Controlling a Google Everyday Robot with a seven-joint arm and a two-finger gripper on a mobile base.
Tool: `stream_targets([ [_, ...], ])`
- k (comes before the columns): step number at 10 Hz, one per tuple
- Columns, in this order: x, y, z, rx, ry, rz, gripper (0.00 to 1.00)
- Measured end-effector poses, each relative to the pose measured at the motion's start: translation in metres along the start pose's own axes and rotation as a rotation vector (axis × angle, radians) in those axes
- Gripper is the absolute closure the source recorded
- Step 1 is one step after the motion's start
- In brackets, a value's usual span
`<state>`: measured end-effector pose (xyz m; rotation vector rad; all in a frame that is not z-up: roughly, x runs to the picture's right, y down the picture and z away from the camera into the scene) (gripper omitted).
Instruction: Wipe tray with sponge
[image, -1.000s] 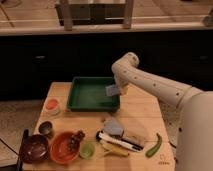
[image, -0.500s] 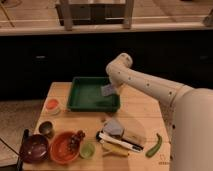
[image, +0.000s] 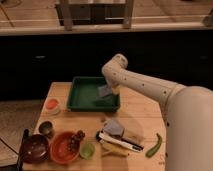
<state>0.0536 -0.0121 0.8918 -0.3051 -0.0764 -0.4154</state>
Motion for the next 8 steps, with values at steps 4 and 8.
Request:
stream_targets([
  [4, -0.006, -0.008, 0.012, 0.006, 0.003, -0.025, 0.98],
  [8, -0.011, -0.013, 0.019, 0.013, 0.01, -0.042, 0.98],
])
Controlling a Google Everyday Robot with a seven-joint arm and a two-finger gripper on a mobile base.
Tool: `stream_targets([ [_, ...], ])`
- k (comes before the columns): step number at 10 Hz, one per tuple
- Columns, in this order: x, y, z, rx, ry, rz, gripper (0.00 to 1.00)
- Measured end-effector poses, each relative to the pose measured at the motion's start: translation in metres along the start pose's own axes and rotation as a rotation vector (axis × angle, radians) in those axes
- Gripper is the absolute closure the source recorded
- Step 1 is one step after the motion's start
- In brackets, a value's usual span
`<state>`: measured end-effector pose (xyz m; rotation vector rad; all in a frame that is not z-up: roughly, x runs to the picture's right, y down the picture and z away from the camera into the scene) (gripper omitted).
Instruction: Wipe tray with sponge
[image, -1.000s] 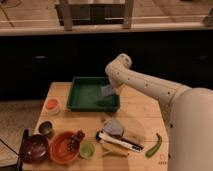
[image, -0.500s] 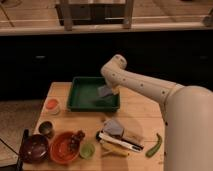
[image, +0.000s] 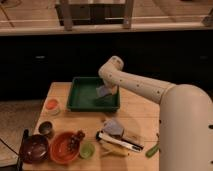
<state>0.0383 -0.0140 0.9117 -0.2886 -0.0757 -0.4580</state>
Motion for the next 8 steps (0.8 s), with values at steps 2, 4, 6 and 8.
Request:
stream_targets([
  [2, 0.0, 0.001, 0.005, 0.003, -0.004, -0.013, 0.98],
  [4, 0.0, 0.0, 0.01, 0.011, -0.002, -0.024, 0.98],
  [6, 0.0, 0.0, 0.013, 0.014, -0.001, -0.032, 0.98],
  [8, -0.001, -0.001, 0.016, 0.02, -0.004, -0.046, 0.98],
])
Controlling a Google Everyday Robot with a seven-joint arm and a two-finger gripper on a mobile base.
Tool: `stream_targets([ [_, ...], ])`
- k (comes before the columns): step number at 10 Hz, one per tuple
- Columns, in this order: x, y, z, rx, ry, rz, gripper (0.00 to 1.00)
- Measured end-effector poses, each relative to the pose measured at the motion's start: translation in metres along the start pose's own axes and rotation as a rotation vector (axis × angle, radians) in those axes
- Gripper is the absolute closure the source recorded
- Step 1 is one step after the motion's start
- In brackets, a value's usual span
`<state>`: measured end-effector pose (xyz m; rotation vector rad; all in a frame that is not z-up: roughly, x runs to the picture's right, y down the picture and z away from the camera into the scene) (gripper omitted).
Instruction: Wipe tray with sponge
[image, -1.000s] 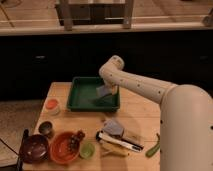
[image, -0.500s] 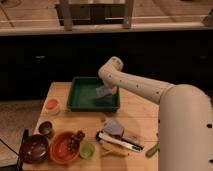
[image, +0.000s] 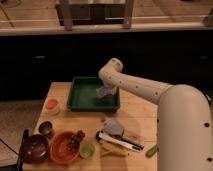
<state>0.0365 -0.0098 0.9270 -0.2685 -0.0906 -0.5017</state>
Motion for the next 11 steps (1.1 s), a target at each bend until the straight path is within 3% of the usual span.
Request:
stream_targets([
  [11, -0.009, -0.001, 0.013, 0.029, -0.023, -0.087, 0.98],
])
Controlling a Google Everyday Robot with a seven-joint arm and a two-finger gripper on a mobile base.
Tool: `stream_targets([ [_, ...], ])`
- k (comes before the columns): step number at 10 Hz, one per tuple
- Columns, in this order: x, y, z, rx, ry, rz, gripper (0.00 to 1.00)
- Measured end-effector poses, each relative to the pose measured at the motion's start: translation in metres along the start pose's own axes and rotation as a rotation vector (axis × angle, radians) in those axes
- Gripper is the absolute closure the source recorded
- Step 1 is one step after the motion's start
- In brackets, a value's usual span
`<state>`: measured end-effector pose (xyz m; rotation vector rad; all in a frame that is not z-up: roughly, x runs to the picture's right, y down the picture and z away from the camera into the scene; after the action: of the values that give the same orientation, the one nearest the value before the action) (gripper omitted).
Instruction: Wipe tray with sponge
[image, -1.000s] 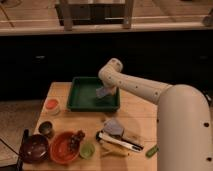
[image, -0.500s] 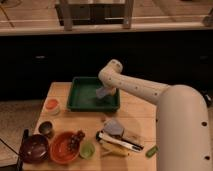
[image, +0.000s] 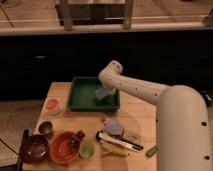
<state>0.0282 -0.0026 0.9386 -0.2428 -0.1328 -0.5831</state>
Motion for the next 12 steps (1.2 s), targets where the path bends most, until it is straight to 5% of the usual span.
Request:
stream_targets([
  [12, -0.0061, -0.0015, 0.0093, 0.024, -0.042, -0.085, 0.98],
])
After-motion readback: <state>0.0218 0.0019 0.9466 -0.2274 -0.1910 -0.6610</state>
